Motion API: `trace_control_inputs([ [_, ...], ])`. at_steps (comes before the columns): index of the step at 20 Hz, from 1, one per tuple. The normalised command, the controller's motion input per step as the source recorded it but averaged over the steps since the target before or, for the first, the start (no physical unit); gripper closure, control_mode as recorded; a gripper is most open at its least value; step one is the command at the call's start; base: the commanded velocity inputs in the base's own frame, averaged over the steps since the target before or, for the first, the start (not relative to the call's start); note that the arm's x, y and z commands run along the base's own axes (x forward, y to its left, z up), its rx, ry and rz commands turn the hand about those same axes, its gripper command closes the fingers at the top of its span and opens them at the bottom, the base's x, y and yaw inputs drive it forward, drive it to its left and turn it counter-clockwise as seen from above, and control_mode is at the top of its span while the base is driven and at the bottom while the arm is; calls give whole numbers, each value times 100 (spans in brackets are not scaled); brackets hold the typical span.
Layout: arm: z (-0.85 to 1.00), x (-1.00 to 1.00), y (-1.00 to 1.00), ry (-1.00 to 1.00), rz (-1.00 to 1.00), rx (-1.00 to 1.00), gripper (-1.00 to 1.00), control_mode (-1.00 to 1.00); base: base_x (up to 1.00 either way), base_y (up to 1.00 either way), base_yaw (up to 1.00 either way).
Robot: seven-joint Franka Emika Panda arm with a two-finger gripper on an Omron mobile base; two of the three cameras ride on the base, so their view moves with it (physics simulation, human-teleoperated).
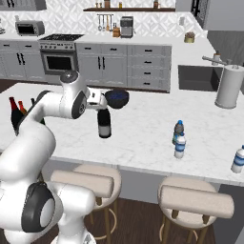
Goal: Move the plastic bottles in the middle to the plastics group, and the glass bottles in the middle to the glass group.
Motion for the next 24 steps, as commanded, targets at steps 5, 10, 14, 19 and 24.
trace_control_inputs([
  [5, -28, 34, 0, 0, 0, 0, -100, -100, 0, 0, 0],
  [10, -14, 24, 0, 0, 0, 0, -100, -100, 0, 0, 0],
  [14, -12, 22, 0, -5, 0, 0, -100, -100, 0, 0, 0],
  [19, -8, 29, 0, -4, 0, 0, -100, -100, 0, 0, 0],
  [24, -4, 28, 0, -6, 0, 0, -100, -100, 0, 0, 0],
])
